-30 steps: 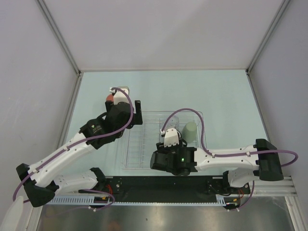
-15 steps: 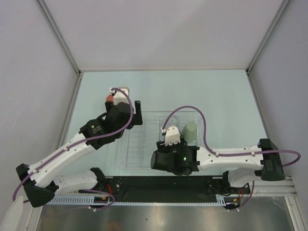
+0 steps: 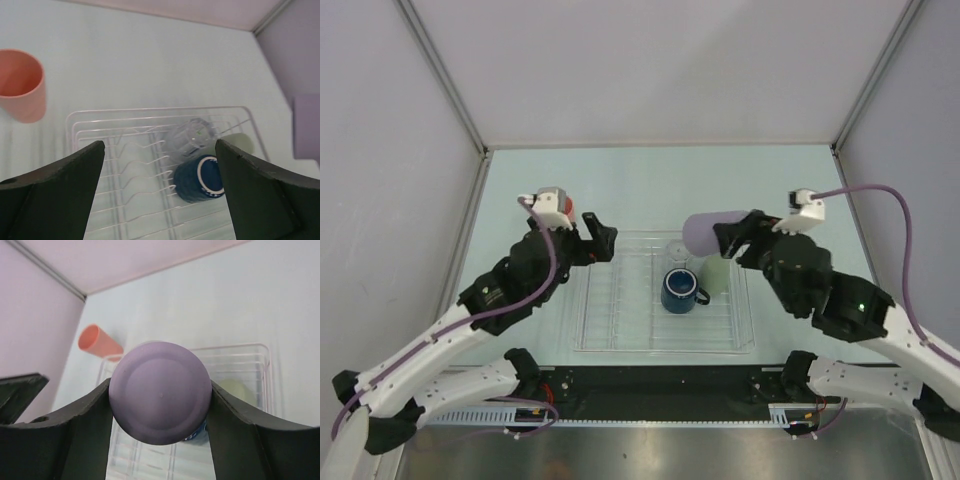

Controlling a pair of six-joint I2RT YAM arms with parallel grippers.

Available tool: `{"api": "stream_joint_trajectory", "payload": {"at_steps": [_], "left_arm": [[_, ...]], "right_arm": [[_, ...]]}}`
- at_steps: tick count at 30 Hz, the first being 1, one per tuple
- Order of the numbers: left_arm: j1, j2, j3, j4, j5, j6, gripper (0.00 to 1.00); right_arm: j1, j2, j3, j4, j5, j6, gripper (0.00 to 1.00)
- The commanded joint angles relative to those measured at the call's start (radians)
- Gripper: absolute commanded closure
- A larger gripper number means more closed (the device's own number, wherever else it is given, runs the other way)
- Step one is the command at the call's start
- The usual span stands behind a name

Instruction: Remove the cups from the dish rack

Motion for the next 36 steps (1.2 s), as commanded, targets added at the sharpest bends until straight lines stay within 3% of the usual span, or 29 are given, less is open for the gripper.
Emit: {"api": "stream_joint_trajectory", "payload": {"at_steps": [1, 4, 7, 10, 16, 28, 34, 36], "left_arm": [[-0.004, -0.131, -0.117, 0.335, 0.158, -0.02, 0.03], [-0.004, -0.155, -0.169, 0.48, 0.257, -0.023, 0.03], [-0.004, -0.135, -0.189, 0.603, 0.372, -0.032, 0.02], [-0.004, -0.11, -0.198, 0.681, 0.46, -0.047, 0.02], [-0.002, -0.077, -0.217, 0.764, 0.508, -0.05, 0.03], [-0.001, 0.009, -0.241, 0.857, 0.583, -0.085, 0.04], [-0.001, 0.058, -0.261, 0.954, 0.698, -0.135, 0.11], [-0.001, 0.062, -0.271, 0.981, 0.716, -0.148, 0.17]], "right_arm": [[-0.202, -0.109, -0.142, 0.349, -0.351, -0.075, 1.0], [-0.38, -0.115, -0.213, 0.48, -0.68, 0.005, 1.0], [-0.493, -0.112, -0.315, 0.731, -0.888, 0.106, 1.0], [-0.556, -0.083, -0.381, 0.863, -1.011, 0.168, 1.0], [-0.596, -0.052, -0.449, 1.05, -1.123, 0.254, 1.0], [-0.608, 0.006, -0.477, 1.17, -1.198, 0.304, 1.0], [-0.608, 0.078, -0.518, 1.331, -1.269, 0.386, 1.0], [-0.608, 0.097, -0.526, 1.369, -1.277, 0.403, 1.0]]}}
